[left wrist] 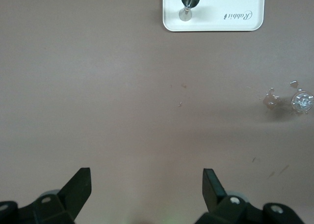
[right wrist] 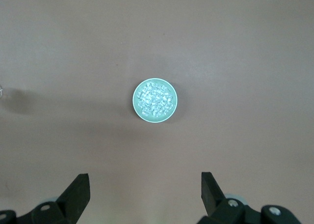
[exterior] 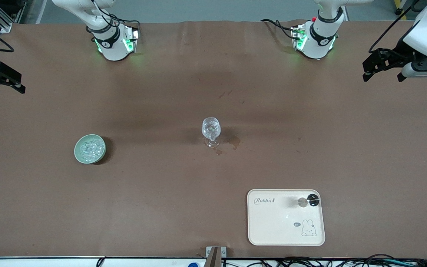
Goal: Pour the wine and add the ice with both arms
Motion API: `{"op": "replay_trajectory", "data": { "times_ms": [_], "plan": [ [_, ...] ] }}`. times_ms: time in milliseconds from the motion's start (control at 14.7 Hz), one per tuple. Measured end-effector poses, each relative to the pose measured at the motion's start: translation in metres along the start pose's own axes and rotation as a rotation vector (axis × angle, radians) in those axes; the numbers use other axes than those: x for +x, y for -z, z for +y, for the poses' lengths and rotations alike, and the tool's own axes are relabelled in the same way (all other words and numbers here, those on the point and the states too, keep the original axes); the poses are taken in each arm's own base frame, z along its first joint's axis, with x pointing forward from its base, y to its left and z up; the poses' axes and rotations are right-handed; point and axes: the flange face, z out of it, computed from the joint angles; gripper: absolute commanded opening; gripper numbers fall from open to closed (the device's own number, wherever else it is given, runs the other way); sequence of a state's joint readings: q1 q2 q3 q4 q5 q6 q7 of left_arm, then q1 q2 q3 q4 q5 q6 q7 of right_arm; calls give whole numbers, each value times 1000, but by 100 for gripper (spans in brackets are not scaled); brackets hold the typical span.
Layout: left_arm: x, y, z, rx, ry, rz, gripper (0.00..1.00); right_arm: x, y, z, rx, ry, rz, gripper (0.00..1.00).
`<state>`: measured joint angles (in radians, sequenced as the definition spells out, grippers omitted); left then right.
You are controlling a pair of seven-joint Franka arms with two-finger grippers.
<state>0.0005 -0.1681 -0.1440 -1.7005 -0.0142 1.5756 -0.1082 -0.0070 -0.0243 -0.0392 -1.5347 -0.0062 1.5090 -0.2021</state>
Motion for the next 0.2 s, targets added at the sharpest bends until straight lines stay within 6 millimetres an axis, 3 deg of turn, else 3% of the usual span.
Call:
{"op": "replay_trajectory", "data": {
  "times_ms": [204],
  "plan": [
    [3,0,0,-2,0,1,100,4,-12,8,3,-13,-16,100]
  ]
}}
